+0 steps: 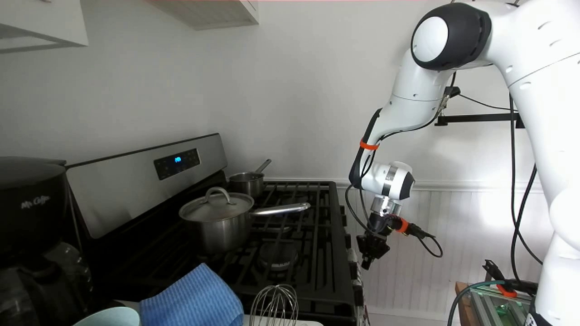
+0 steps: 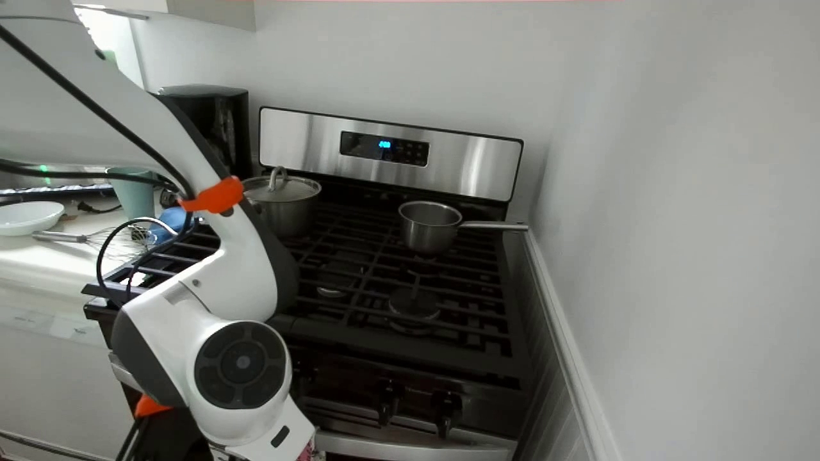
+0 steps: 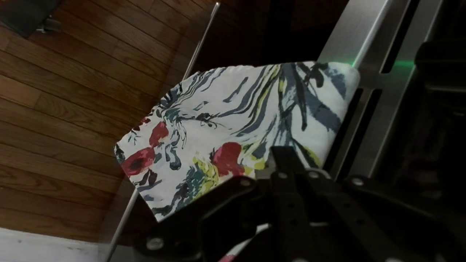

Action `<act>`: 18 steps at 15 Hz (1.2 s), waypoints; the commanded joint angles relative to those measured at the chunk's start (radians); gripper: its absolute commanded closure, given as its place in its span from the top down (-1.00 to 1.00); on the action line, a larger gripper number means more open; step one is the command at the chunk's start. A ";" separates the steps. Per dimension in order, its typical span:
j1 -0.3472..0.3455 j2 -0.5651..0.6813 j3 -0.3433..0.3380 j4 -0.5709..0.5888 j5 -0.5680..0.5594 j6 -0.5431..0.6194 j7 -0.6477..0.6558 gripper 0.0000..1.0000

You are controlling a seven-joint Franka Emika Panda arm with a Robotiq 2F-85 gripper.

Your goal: Move the pot's lid to the stove using the tea towel

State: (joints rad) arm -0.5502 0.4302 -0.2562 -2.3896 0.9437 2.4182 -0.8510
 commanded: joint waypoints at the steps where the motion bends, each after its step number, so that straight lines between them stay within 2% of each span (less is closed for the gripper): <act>1: -0.009 0.010 -0.003 0.017 0.012 -0.030 -0.029 -1.00; 18: 0.013 -0.061 -0.042 -0.017 -0.092 -0.028 0.003 -1.00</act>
State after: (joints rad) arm -0.5460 0.4058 -0.2811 -2.3898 0.8938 2.4133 -0.8598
